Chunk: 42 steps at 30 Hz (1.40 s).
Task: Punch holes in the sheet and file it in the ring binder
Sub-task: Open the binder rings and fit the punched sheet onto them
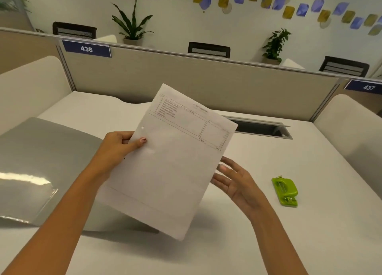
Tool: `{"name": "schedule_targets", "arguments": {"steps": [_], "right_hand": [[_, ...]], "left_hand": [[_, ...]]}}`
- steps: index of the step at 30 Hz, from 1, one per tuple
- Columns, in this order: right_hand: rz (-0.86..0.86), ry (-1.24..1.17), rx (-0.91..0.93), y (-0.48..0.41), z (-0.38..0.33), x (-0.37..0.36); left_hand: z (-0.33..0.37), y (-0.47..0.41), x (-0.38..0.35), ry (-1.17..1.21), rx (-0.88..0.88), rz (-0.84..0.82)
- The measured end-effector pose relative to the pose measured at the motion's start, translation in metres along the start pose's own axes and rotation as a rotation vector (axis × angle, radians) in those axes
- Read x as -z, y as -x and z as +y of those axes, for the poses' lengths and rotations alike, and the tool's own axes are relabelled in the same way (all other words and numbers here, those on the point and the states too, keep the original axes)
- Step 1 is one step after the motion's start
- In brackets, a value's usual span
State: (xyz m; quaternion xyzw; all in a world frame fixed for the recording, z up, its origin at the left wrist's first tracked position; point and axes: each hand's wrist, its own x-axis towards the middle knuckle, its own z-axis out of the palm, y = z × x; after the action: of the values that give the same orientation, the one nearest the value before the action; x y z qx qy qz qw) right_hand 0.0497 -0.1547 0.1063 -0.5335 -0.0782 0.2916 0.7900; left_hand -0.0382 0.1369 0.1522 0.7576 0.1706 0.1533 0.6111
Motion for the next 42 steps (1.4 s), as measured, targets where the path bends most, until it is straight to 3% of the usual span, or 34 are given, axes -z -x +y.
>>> {"name": "schedule_targets", "arguments": {"steps": [4, 8, 15, 22, 28, 31, 36, 42], "right_hand": [[0.007, 0.16, -0.007, 0.006, 0.031, -0.024], [0.215, 0.272, 0.04, 0.005, 0.055, -0.044], [0.305, 0.482, 0.096, -0.009, 0.058, -0.055], [0.352, 0.21, 0.02, -0.022, 0.061, -0.063], [0.268, -0.012, -0.134, -0.041, 0.085, -0.086], [0.248, 0.0, -0.17, -0.052, 0.102, -0.1], [0.278, 0.034, -0.236, -0.074, 0.133, -0.12], [0.345, 0.06, -0.269, -0.091, 0.154, -0.122]], "left_hand": [[-0.02, 0.013, -0.018, 0.18, 0.067, 0.153], [-0.045, 0.021, -0.028, 0.213, 0.127, 0.263], [-0.07, 0.018, -0.011, 0.222, 0.195, 0.22], [-0.096, 0.008, 0.039, 0.338, 0.26, 0.295], [-0.131, -0.009, 0.09, 0.089, 0.264, 0.471], [-0.141, -0.013, 0.105, -0.066, 0.223, 0.405], [-0.147, -0.011, 0.122, -0.379, 0.123, 0.14], [-0.166, 0.0, 0.146, -0.388, 0.063, 0.03]]}}
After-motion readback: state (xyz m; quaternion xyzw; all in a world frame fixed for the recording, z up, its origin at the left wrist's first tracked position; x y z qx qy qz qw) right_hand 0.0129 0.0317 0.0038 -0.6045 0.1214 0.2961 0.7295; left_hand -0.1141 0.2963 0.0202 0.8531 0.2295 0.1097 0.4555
